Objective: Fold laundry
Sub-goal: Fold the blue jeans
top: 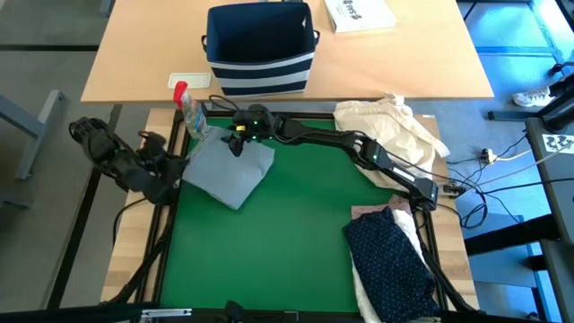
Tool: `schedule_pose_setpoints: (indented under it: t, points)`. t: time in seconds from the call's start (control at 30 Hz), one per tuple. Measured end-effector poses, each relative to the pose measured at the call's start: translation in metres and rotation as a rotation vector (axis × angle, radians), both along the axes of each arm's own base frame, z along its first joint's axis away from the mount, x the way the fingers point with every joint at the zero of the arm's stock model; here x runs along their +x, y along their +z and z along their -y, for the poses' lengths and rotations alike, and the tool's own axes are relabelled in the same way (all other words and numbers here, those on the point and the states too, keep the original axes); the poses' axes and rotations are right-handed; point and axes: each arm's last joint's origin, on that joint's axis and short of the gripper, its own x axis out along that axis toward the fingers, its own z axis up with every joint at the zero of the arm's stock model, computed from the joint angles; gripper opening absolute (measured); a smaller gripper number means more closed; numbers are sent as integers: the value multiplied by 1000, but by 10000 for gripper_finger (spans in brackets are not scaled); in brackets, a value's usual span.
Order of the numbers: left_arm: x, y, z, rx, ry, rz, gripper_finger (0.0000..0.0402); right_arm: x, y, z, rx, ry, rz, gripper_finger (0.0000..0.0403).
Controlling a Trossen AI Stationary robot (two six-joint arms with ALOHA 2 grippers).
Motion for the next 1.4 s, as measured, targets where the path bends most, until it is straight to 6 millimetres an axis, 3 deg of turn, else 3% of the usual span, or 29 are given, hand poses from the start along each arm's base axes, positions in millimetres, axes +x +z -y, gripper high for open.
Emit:
schedule_pose_setpoints:
  t: [0.2,0.37,0.47,0.67,0.93,1.13,1.3,1.4]
  points:
    - [6,23,-1,124,72,245,115,0,0,1,29,-80,7,276]
    - [18,15,6,218,76,274,112,-2,6,0,43,-54,-5,271]
    - [26,2,12,242,95,284,112,-11,27,-3,20,-37,-40,267]
    - [44,-25,22,247,82,222,111,-56,107,-19,-79,63,-154,255]
    - [76,-38,20,407,121,43,111,-104,153,-45,-92,147,-331,239]
    - [106,-59,-1,485,204,-96,111,-112,144,-60,-56,188,-468,239]
    - [128,-89,-40,450,179,-155,111,-110,127,-61,-66,204,-518,239]
    - [128,-109,-67,469,226,-239,111,-107,114,-58,-83,224,-539,239]
